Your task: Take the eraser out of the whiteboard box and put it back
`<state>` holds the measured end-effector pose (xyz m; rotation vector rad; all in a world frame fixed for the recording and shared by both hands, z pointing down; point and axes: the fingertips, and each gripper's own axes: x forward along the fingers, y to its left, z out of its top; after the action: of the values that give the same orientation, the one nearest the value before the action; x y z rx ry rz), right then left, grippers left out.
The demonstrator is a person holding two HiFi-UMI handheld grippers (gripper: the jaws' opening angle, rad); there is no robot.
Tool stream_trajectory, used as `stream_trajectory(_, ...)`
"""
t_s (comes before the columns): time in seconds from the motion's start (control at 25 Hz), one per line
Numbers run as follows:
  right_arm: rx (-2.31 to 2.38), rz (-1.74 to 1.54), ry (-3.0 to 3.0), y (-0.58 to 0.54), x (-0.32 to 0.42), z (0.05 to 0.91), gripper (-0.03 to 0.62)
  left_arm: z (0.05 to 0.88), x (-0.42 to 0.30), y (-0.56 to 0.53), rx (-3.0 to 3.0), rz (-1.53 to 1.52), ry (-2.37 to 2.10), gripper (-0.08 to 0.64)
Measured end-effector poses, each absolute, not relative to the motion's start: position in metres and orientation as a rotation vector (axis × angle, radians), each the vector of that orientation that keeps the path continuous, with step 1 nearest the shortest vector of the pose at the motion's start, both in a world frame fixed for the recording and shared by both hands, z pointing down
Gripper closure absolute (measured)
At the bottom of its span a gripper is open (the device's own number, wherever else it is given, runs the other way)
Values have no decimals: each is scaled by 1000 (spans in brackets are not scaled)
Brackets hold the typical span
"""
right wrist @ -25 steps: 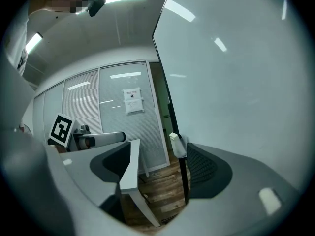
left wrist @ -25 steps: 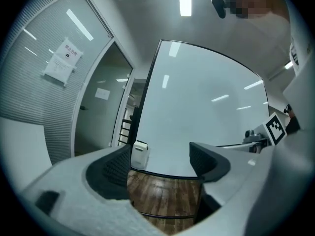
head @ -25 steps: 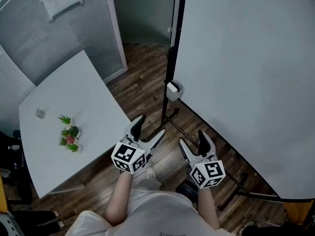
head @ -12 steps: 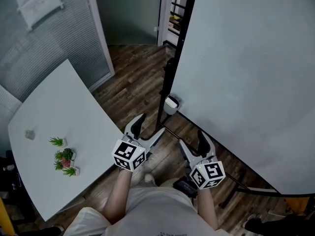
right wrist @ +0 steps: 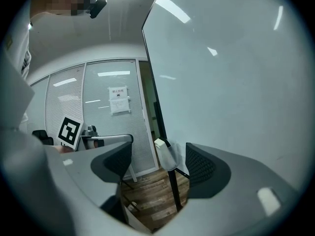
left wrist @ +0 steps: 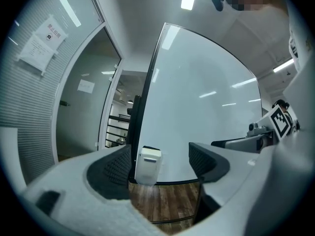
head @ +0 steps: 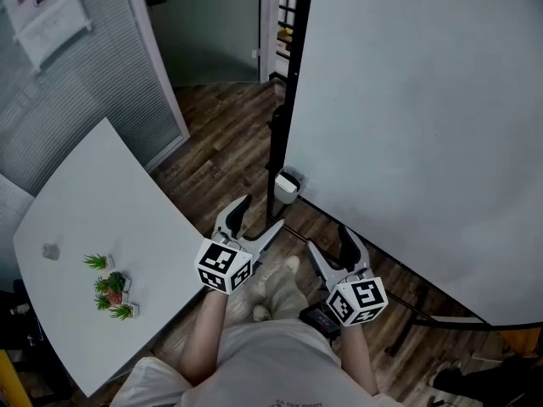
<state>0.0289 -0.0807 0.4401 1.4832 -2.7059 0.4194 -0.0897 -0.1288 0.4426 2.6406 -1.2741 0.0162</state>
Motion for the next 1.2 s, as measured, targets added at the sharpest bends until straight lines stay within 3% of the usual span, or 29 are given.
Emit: stream_trajectory(1.2, 1409, 490, -2703, -136, 42, 468, 273, 472, -51, -203, 2691, 201, -1268, 239)
